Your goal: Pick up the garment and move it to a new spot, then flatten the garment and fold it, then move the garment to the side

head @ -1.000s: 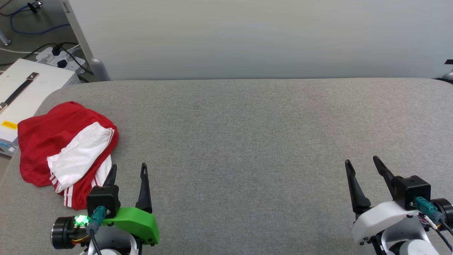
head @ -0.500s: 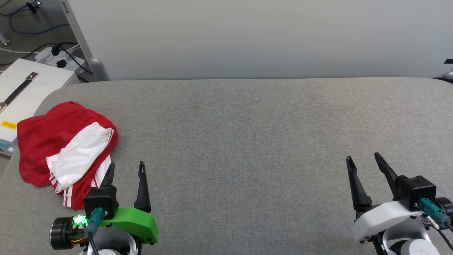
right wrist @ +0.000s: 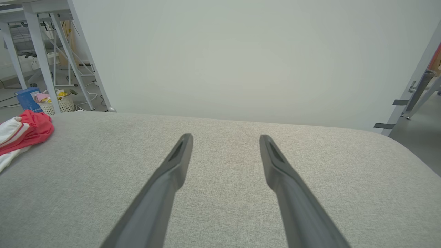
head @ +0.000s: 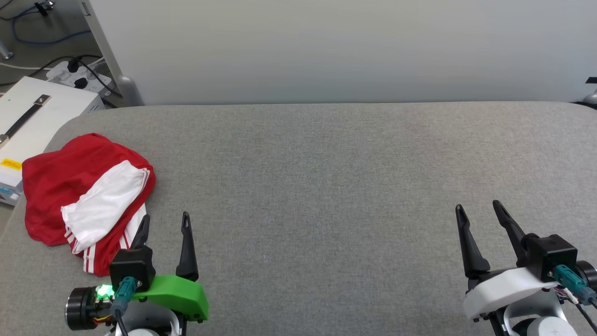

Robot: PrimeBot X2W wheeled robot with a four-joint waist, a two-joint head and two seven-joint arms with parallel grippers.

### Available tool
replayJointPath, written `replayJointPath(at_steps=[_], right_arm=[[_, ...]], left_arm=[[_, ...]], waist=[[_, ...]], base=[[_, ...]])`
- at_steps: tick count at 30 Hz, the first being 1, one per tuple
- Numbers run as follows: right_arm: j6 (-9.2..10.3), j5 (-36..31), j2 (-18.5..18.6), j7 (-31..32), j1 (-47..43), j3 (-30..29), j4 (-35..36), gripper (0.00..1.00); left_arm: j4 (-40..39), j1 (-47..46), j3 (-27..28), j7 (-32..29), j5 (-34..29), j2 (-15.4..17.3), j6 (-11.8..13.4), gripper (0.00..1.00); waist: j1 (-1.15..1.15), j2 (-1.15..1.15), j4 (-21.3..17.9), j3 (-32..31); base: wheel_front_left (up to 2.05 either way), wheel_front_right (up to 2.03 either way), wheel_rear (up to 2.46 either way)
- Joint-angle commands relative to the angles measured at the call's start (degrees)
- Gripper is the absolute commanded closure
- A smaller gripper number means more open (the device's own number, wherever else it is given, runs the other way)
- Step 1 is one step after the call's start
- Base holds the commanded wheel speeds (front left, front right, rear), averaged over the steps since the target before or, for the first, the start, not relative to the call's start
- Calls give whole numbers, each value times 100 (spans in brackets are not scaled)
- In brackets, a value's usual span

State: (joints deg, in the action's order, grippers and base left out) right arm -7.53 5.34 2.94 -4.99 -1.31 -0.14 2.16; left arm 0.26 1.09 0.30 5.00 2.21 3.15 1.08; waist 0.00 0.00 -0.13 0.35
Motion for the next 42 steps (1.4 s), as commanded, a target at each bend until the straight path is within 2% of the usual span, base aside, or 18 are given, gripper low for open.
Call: replayJointPath(at_steps=[1,31,39,41,42], right_arm=[[2,59,-2,-73,-91,0,50,0],[3,252,-4,-447,-268,-65,181,0],[3,280,-4,-540,-294,2,252,0],[3,277,-4,-563,-301,25,278,0],[3,235,-5,-599,-312,104,324,0]], left_arm=[[16,16,2,59,58,-10,38,0],[125,63,-42,438,257,-17,127,0],[179,89,71,532,419,-19,173,0],[165,101,129,556,478,-19,205,0],[159,109,204,593,537,-20,208,0]], waist=[[0,0,0,1],[0,0,34,14],[0,0,293,34],[0,0,408,47],[0,0,618,65]], base=[[0,0,0],[0,0,0],[0,0,0],[0,0,0],[0,0,0]])
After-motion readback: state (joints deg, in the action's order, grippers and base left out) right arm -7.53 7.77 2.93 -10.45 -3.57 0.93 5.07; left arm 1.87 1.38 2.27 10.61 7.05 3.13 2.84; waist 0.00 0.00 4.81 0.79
